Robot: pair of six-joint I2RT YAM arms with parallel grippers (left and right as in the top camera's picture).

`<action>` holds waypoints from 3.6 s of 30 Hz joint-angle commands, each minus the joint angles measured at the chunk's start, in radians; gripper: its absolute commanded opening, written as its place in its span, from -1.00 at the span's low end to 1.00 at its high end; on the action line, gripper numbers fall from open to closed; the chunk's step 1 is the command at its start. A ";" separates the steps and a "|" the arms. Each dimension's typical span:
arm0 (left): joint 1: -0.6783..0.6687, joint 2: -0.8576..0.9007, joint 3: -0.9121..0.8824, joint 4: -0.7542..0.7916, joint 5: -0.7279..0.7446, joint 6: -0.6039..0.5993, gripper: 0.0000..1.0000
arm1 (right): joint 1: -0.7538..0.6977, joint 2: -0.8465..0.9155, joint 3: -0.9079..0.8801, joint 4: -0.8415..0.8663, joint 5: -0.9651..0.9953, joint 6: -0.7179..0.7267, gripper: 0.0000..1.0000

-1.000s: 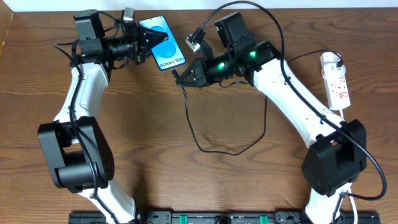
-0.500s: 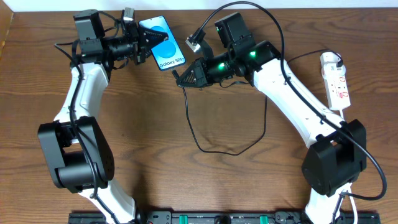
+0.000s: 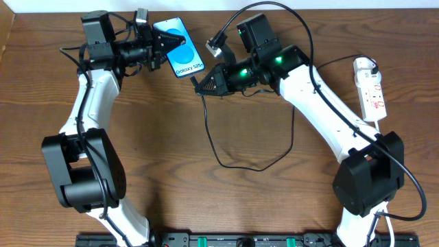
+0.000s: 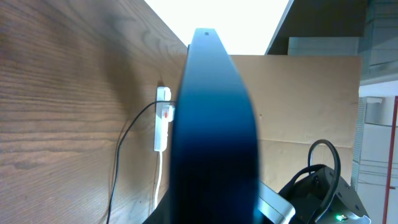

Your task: Plug charger to phone and switch on socket

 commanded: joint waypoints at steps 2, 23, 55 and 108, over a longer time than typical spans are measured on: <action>-0.007 -0.017 0.027 0.008 0.029 -0.002 -0.85 | 0.005 -0.008 0.003 0.009 0.016 0.009 -0.98; -0.007 -0.017 0.027 0.008 0.041 -0.001 -0.85 | -0.016 -0.008 0.003 0.026 0.031 0.020 -0.98; -0.038 -0.017 0.027 0.008 0.043 0.010 -0.85 | -0.011 -0.008 0.003 0.054 0.054 0.032 -0.98; -0.027 -0.016 -0.029 0.007 0.170 0.261 -0.85 | -0.147 -0.030 0.003 -0.011 -0.010 0.000 -0.26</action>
